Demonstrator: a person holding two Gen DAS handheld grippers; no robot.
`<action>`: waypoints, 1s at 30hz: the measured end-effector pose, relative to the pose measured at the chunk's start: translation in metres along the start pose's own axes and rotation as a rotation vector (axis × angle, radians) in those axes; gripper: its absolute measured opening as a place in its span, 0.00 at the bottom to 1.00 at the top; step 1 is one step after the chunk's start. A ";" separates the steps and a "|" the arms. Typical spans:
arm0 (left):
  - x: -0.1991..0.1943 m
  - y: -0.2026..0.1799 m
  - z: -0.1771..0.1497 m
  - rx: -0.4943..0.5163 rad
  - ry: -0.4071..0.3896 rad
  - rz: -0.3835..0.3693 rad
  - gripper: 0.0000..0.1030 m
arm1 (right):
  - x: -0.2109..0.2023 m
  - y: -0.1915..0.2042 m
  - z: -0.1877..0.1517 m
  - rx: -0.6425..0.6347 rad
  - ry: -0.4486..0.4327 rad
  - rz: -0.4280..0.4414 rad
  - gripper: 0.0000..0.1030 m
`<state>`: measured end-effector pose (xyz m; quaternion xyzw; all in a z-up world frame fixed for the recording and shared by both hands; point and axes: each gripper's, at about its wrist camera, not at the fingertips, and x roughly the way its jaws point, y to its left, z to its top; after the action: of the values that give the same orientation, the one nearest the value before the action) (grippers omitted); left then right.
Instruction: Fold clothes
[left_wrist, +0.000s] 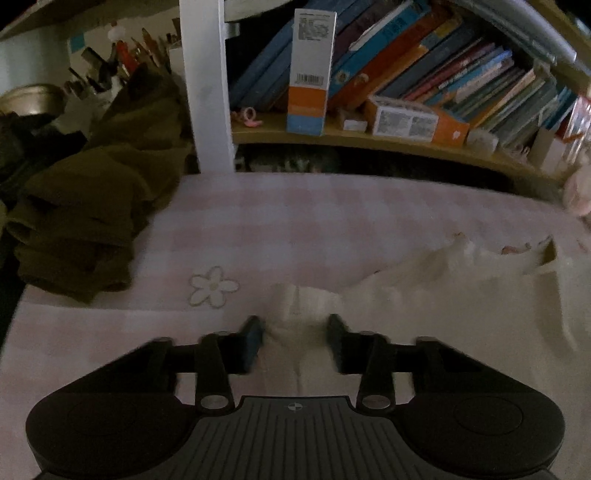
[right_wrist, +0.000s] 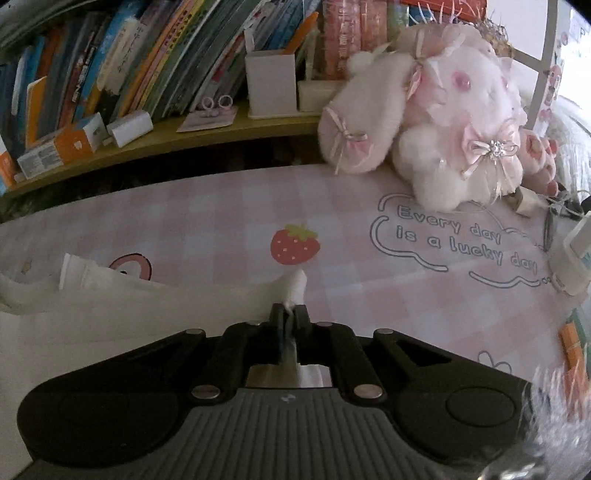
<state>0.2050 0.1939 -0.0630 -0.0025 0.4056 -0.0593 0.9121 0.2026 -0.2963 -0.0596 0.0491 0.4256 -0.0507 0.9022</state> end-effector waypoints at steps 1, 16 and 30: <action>-0.001 0.004 0.000 -0.024 -0.012 -0.002 0.02 | 0.000 0.000 0.000 -0.005 0.002 0.000 0.06; 0.010 0.028 -0.001 -0.139 -0.020 0.042 0.17 | -0.001 0.001 0.000 -0.030 0.016 -0.009 0.06; -0.110 0.004 -0.052 -0.031 -0.064 0.064 0.49 | -0.105 -0.047 -0.057 -0.001 0.012 0.061 0.38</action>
<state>0.0936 0.2123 -0.0167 -0.0055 0.3772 -0.0239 0.9258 0.0861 -0.3300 -0.0166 0.0619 0.4293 -0.0225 0.9007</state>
